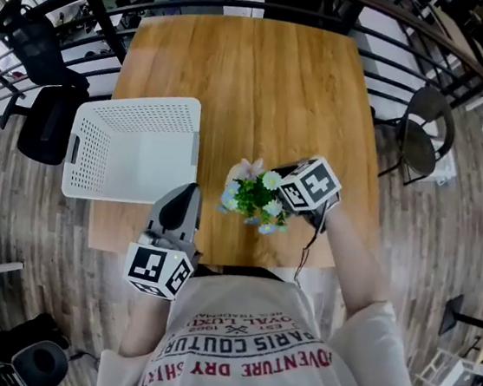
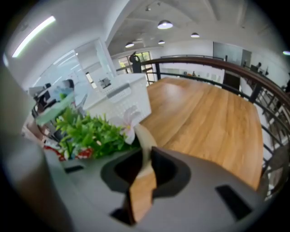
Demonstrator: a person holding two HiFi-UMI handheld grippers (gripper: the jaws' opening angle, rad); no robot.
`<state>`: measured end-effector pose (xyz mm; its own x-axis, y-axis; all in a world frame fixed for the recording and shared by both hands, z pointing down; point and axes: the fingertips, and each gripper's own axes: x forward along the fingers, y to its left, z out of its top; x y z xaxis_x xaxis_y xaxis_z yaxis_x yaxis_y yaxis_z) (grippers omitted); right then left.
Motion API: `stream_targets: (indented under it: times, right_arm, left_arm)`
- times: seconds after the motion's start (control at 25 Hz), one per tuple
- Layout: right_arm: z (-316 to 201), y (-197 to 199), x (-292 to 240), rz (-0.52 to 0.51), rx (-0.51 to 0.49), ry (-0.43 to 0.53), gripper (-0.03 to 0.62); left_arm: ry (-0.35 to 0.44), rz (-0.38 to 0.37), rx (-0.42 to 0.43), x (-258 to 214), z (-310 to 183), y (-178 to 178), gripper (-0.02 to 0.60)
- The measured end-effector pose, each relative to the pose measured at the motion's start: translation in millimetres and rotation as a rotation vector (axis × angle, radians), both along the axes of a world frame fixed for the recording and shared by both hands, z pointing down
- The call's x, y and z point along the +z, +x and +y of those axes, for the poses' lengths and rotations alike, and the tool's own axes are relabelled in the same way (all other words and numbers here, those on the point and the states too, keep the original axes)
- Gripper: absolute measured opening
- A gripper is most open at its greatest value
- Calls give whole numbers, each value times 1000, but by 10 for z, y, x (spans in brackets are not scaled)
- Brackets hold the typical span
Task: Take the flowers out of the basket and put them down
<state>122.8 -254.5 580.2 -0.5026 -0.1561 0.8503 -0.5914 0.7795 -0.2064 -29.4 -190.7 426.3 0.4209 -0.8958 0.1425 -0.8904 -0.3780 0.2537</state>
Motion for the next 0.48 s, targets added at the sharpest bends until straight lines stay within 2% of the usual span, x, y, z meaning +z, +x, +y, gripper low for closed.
stream_targets:
  times: [0.24, 0.48]
  right_arm:
    - [80, 33, 709, 85, -28, -80, 83]
    - [43, 0, 934, 100, -12, -105, 83]
  left_arm:
    - [-63, -16, -22, 326, 125, 65, 26]
    - [-97, -30, -63, 442, 205, -17, 26]
